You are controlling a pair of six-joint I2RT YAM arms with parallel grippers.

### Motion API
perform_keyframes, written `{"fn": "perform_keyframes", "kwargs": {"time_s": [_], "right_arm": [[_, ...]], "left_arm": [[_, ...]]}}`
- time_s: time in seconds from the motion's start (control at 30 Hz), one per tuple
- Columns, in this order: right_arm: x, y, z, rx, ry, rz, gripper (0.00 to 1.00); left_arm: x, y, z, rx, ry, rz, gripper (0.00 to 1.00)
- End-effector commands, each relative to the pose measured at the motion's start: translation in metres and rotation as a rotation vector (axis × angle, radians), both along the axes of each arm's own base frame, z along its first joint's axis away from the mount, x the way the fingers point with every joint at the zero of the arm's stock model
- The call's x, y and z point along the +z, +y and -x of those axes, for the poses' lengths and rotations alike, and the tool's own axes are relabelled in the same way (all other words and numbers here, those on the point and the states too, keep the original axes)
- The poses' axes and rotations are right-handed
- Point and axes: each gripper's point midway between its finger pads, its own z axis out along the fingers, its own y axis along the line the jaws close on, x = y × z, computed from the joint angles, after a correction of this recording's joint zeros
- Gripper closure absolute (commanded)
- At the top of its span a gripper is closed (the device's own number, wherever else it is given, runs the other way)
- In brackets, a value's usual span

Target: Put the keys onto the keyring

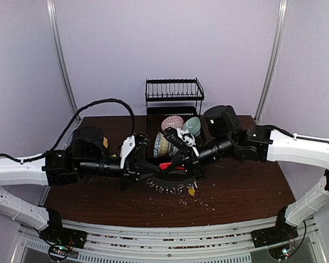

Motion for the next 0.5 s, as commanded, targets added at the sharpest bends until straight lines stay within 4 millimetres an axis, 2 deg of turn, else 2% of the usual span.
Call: {"fn": "perform_keyframes", "kwargs": {"time_s": [0.0,0.07,0.13,0.17,0.3,0.37,0.47], "right_arm": [[0.02,-0.015,0.016,0.054,-0.003,-0.072,1.0],[0.022,-0.021,0.028,0.109,0.015,-0.085,1.0],[0.024,-0.025,0.037,0.15,0.028,-0.091,1.0],[0.025,-0.026,0.039,0.159,0.032,-0.091,1.0],[0.033,-0.029,0.038,0.136,0.028,-0.121,1.0],[0.037,-0.029,0.039,0.137,0.026,-0.14,1.0],[0.043,-0.028,0.038,0.129,0.02,-0.16,1.0]], "left_arm": [[0.034,0.01,0.016,-0.073,-0.077,0.113,0.47],[0.041,0.019,0.025,-0.104,-0.133,0.141,0.37],[0.043,0.027,0.028,-0.101,-0.18,0.15,0.36],[0.042,0.031,0.026,-0.082,-0.202,0.152,0.39],[0.034,0.04,0.012,0.018,-0.248,0.161,0.63],[0.04,0.039,0.015,0.018,-0.28,0.213,0.66],[0.044,0.036,0.022,-0.021,-0.308,0.249,0.58]]}}
